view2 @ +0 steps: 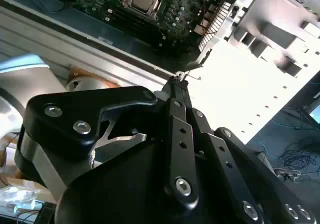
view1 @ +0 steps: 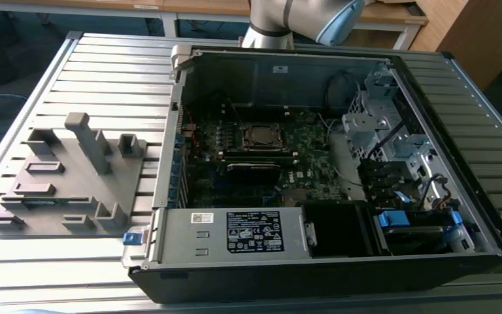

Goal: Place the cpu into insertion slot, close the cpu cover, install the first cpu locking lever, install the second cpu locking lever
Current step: 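Install the first cpu locking lever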

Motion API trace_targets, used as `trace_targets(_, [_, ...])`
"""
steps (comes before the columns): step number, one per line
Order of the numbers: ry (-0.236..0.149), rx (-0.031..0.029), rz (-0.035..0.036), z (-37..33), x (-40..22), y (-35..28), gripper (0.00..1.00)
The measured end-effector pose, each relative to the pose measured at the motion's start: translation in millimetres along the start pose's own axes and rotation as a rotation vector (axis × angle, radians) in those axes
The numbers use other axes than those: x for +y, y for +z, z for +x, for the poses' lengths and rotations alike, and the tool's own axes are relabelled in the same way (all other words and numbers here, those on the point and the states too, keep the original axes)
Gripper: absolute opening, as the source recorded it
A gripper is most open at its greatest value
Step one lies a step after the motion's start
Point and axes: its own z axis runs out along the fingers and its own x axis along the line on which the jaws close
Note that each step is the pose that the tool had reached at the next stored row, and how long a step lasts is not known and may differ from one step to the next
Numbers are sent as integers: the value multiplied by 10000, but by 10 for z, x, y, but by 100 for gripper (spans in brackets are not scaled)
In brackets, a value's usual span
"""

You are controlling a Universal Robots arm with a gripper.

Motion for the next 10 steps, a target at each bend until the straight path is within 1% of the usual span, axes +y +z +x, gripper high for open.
trace_targets(3, [-1, -5, 7, -1, 0, 2, 10])
trace_targets(4, [-1, -9, 24, 0, 0, 4, 10])
trace_targets(10, [-1, -16, 67, 0, 0, 5, 10])
